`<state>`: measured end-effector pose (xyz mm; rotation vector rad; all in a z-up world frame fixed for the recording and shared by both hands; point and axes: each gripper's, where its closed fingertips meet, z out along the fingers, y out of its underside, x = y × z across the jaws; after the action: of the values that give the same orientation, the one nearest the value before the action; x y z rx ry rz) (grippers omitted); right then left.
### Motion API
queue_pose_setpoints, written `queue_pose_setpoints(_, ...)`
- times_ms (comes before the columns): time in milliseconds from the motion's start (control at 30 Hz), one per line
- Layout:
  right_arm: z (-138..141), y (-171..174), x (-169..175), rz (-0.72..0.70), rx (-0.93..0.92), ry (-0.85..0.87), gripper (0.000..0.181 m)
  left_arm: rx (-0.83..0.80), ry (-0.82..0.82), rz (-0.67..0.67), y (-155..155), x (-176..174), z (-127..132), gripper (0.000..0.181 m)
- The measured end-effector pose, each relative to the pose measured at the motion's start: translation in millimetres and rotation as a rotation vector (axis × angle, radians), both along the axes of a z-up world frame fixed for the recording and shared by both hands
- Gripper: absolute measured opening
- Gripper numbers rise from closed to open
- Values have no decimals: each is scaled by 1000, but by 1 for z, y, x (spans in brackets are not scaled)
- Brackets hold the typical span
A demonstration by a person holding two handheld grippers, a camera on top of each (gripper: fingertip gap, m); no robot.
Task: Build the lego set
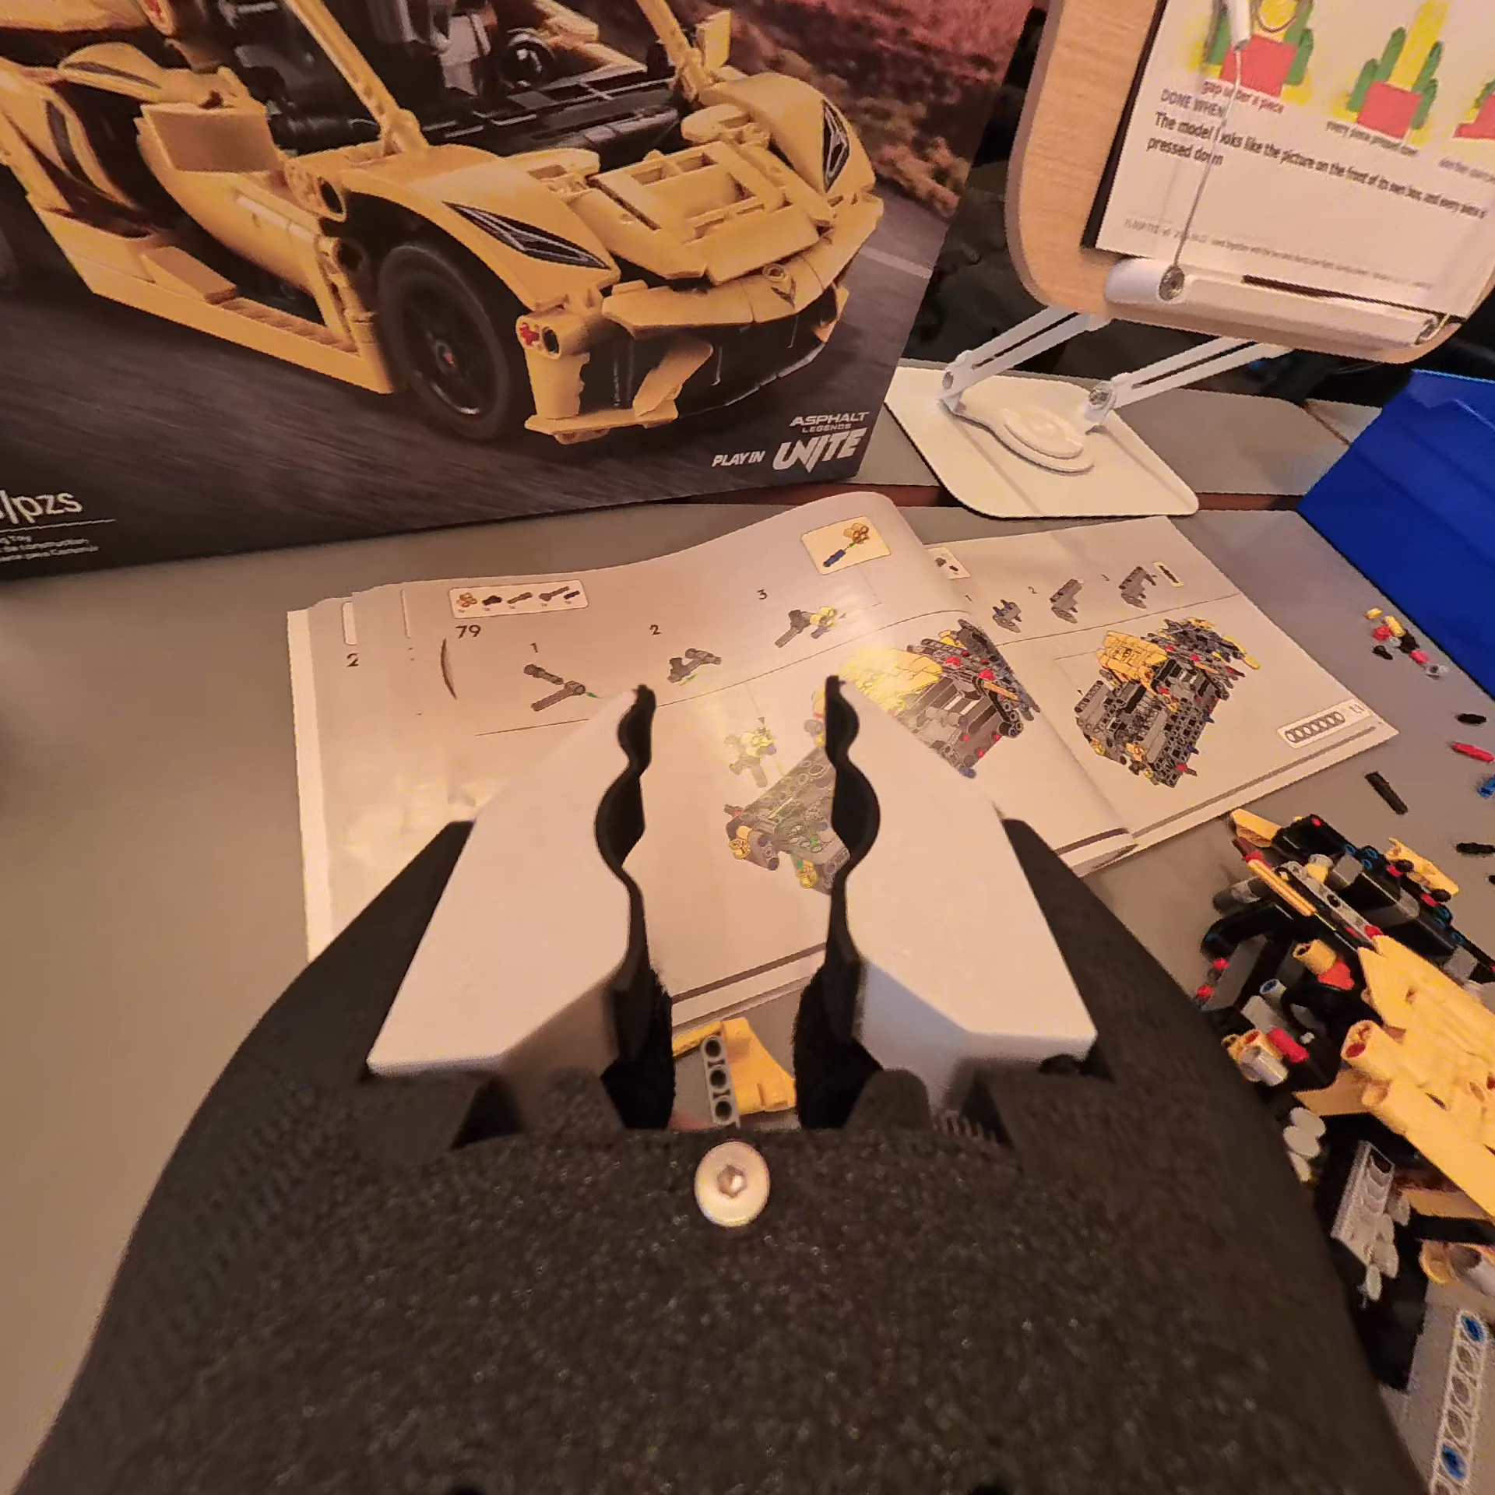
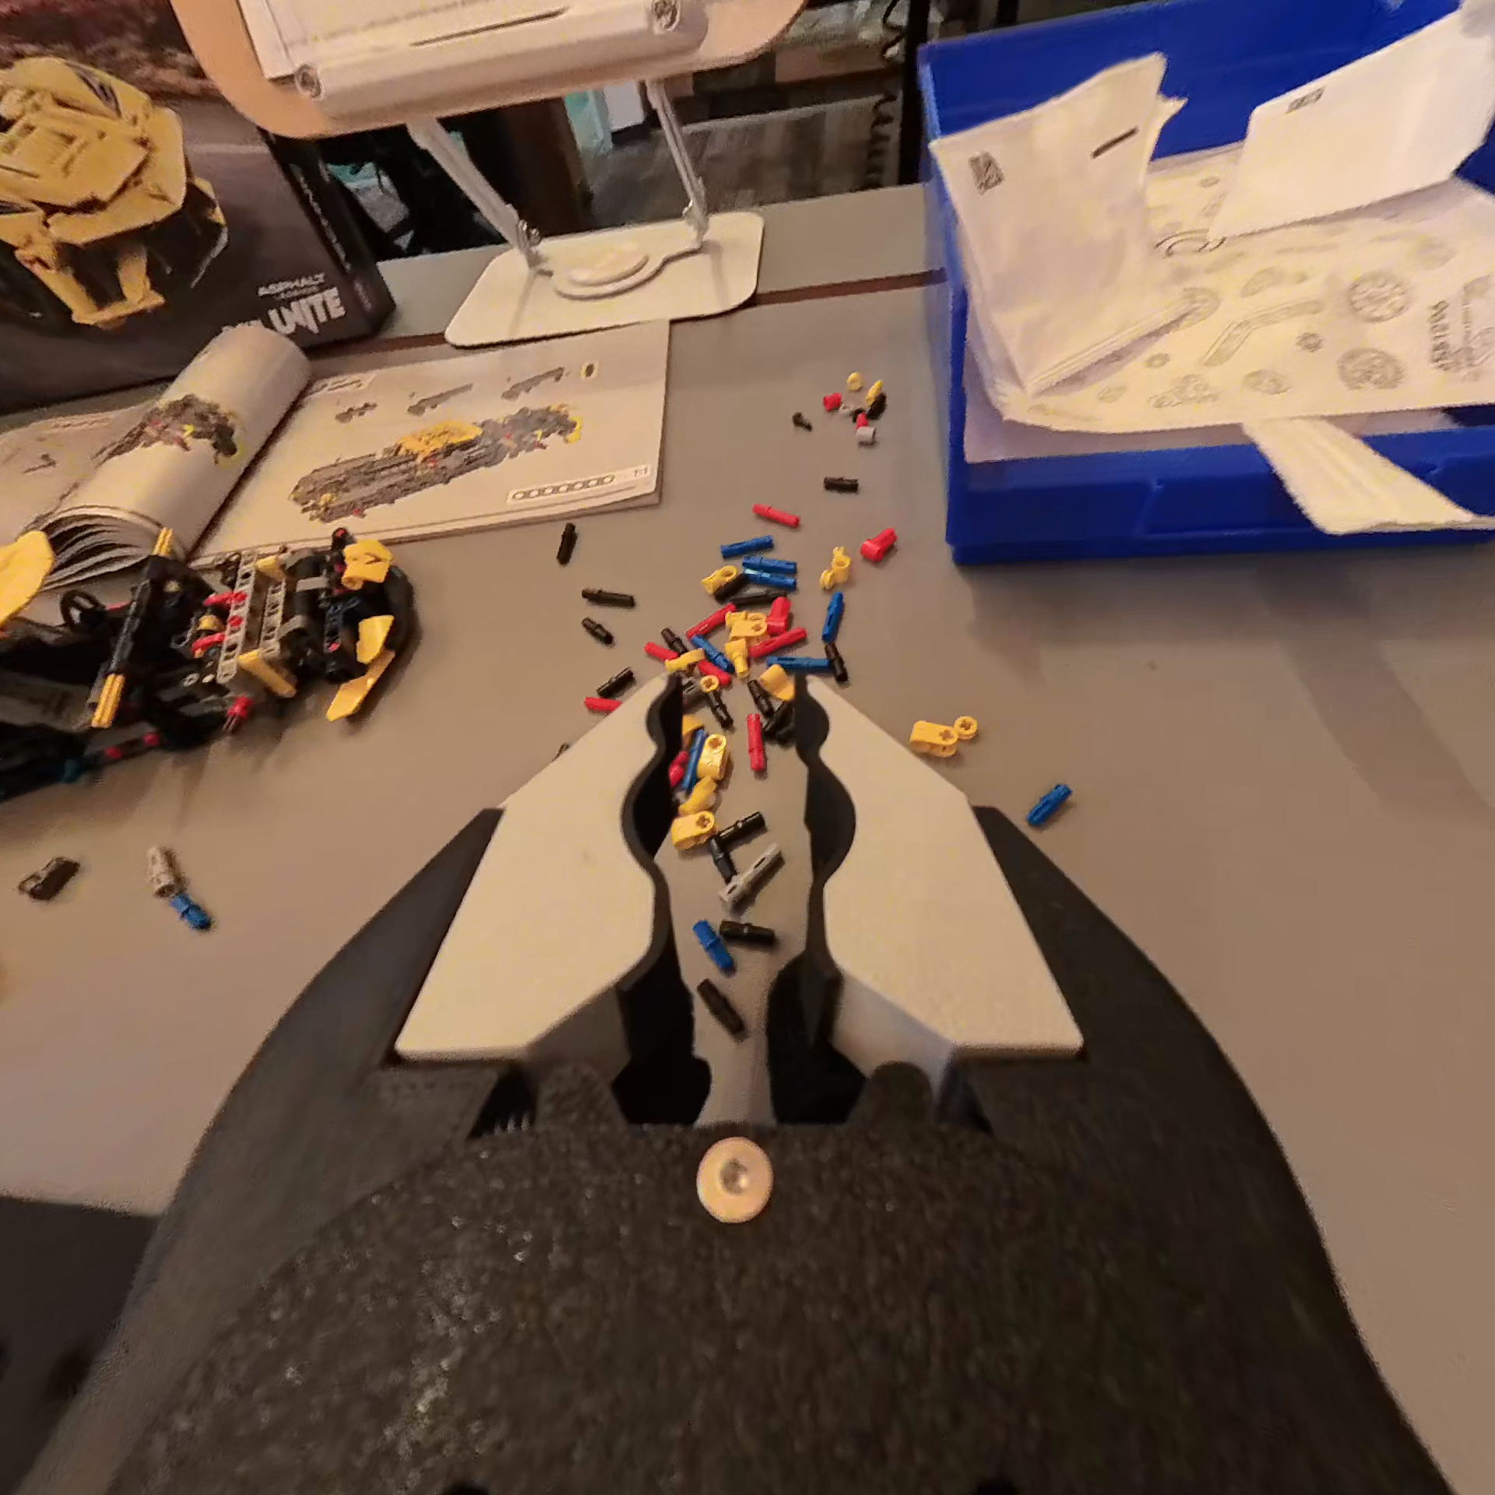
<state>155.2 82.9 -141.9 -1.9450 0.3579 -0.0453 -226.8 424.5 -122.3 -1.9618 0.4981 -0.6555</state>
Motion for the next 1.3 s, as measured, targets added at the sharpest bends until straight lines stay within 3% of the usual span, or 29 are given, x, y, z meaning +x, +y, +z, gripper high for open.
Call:
queue_pose_setpoints(300, 0, 11, 6, -57, -3, -125, 25, -30, -12, -29, -3, 7, -5, 43)
queue_pose_setpoints(1300, -3, 8, 14, -48, 60, 71, 29, -32, 52, -39, -6, 11, -11, 43)
